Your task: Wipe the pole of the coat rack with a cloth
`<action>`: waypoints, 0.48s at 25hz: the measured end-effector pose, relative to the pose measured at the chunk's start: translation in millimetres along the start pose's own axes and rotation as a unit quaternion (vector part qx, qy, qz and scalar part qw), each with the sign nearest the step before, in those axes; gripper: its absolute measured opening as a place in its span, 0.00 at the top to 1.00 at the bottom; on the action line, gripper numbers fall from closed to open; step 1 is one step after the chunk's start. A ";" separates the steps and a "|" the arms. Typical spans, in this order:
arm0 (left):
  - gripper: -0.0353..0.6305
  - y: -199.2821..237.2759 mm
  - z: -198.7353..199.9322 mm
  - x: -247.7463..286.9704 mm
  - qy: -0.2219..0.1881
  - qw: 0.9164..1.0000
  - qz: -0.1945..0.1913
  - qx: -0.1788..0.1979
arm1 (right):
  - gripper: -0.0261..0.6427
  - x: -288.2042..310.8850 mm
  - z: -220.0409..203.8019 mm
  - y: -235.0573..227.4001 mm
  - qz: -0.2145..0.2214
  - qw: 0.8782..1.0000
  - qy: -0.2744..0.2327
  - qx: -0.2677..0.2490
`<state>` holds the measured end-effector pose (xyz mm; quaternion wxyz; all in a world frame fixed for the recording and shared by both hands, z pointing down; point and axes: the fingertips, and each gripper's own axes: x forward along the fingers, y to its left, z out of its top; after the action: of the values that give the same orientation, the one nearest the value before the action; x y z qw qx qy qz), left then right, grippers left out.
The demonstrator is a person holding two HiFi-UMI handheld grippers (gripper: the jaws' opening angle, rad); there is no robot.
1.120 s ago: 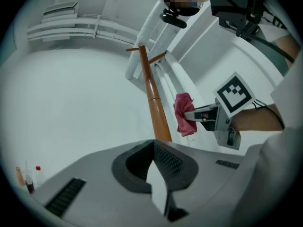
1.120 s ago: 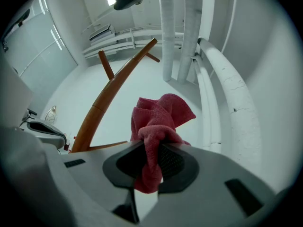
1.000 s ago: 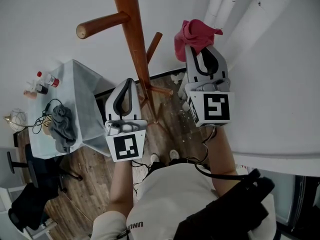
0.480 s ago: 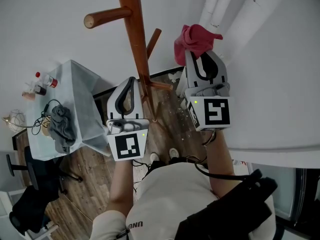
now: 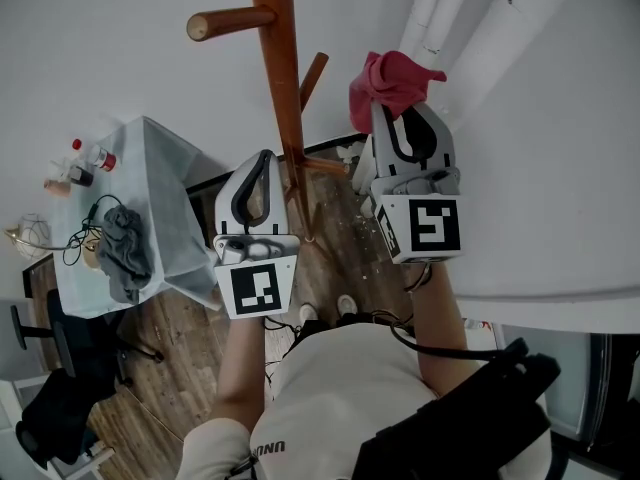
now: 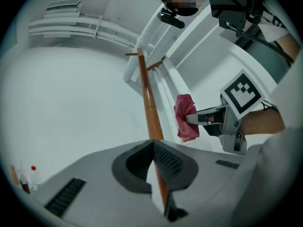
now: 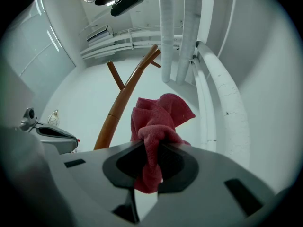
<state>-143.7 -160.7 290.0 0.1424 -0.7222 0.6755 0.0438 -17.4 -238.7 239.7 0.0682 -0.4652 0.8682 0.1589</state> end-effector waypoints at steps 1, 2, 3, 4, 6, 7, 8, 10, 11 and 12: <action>0.93 -0.1 0.4 -0.3 0.000 1.000 0.000 0.000 | 0.85 -0.1 0.7 0.5 0.001 1.000 -0.001 -0.001; 0.93 -0.2 0.7 -0.4 0.000 1.000 0.000 -0.001 | 0.85 -0.3 1.4 0.8 0.002 1.000 -0.002 -0.002; 0.93 -0.2 1.1 -0.7 -0.001 1.000 0.000 -0.001 | 0.85 -0.5 1.9 1.1 0.003 1.000 -0.002 -0.003; 0.93 -0.2 1.5 -1.0 -0.001 1.000 0.000 -0.001 | 0.85 -0.8 2.3 1.3 0.002 1.000 -0.002 -0.005; 0.93 0.3 2.4 -1.7 -0.002 1.000 0.002 -0.001 | 0.85 -1.2 3.3 1.9 0.002 1.000 -0.004 -0.005; 0.93 0.4 2.8 -2.0 -0.003 1.000 0.002 0.000 | 0.85 -1.3 3.8 2.0 0.002 1.000 -0.005 -0.005; 0.93 0.4 3.0 -2.0 -0.003 1.000 0.002 0.000 | 0.85 -1.4 4.1 2.0 0.003 1.000 -0.006 -0.004; 0.93 0.2 3.2 -2.0 -0.004 1.000 0.003 -0.001 | 0.85 -1.7 4.5 1.9 0.003 1.000 -0.008 -0.004; 0.93 0.2 3.4 -2.3 -0.004 1.000 0.003 -0.001 | 0.85 -1.8 4.8 2.1 0.003 1.000 -0.008 -0.005; 0.93 0.3 3.7 -2.7 -0.004 1.000 0.003 -0.002 | 0.85 -1.9 5.2 2.3 0.003 1.000 -0.008 -0.005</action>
<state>-143.7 -157.1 287.1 0.1435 -0.7199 0.6774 0.0481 -18.4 -234.2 235.9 0.0725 -0.4615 0.8681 0.1677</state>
